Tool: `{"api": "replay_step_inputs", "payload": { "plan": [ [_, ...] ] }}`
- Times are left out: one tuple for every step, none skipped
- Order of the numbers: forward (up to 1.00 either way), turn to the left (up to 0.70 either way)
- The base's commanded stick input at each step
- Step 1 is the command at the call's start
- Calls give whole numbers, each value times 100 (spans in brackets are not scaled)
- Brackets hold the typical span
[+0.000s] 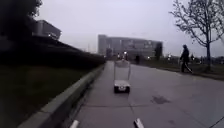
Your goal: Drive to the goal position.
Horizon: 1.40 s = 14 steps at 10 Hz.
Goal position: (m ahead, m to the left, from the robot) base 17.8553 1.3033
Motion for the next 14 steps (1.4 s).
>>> {"api": "replay_step_inputs", "payload": {
  "plan": [
    [0, 0],
    [0, 0],
    [0, 0],
    [0, 0],
    [-21, 30],
    [-70, 35],
    [-70, 35],
    [-70, 35],
    [-70, 35],
    [-70, 35],
    [-70, 17],
    [0, 0],
    [0, 0],
    [0, 0]
  ]
}}
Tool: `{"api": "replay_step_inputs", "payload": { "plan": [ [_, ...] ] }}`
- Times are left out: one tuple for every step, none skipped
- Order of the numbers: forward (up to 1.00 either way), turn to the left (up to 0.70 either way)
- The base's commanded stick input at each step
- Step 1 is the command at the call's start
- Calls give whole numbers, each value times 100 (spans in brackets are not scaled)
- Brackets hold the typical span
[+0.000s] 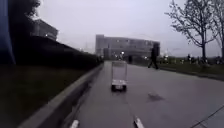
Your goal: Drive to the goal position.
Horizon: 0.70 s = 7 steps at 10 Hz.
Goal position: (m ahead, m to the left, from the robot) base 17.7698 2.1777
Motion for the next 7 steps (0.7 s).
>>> {"api": "replay_step_inputs", "payload": {
  "plan": [
    [0, 0],
    [0, 0],
    [0, -6],
    [37, -39],
    [60, -41],
    [70, -35],
    [70, -35]
  ]
}}
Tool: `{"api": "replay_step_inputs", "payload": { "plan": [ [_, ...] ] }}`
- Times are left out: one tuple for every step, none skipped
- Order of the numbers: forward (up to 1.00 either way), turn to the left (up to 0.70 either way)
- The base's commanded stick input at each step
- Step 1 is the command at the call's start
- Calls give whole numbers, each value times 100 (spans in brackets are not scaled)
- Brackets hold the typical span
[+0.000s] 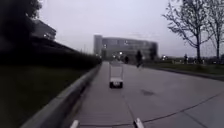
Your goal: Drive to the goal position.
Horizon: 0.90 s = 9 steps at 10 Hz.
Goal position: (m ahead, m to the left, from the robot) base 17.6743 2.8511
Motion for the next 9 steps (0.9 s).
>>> {"api": "replay_step_inputs", "payload": {
  "plan": [
    [70, -35],
    [70, -35],
    [70, -35],
    [70, -35],
    [70, -35],
    [70, -35],
    [52, -26],
    [0, 0],
    [0, 2]
  ]
}}
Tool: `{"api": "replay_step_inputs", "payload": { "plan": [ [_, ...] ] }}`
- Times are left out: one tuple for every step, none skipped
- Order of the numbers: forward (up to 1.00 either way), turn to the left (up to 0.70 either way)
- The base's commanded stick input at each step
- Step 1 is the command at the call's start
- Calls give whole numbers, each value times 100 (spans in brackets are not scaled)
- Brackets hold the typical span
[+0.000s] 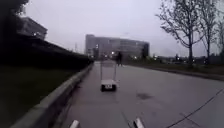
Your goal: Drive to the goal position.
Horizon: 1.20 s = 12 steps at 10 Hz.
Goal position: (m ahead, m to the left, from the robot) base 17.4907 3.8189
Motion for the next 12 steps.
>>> {"api": "replay_step_inputs", "payload": {
  "plan": [
    [-20, 13],
    [-70, 35],
    [-70, 35],
    [-63, 28],
    [-32, 0],
    [-3, 0],
    [0, 0],
    [0, 0],
    [0, -43],
    [0, -60],
    [0, -70],
    [0, -70]
  ]
}}
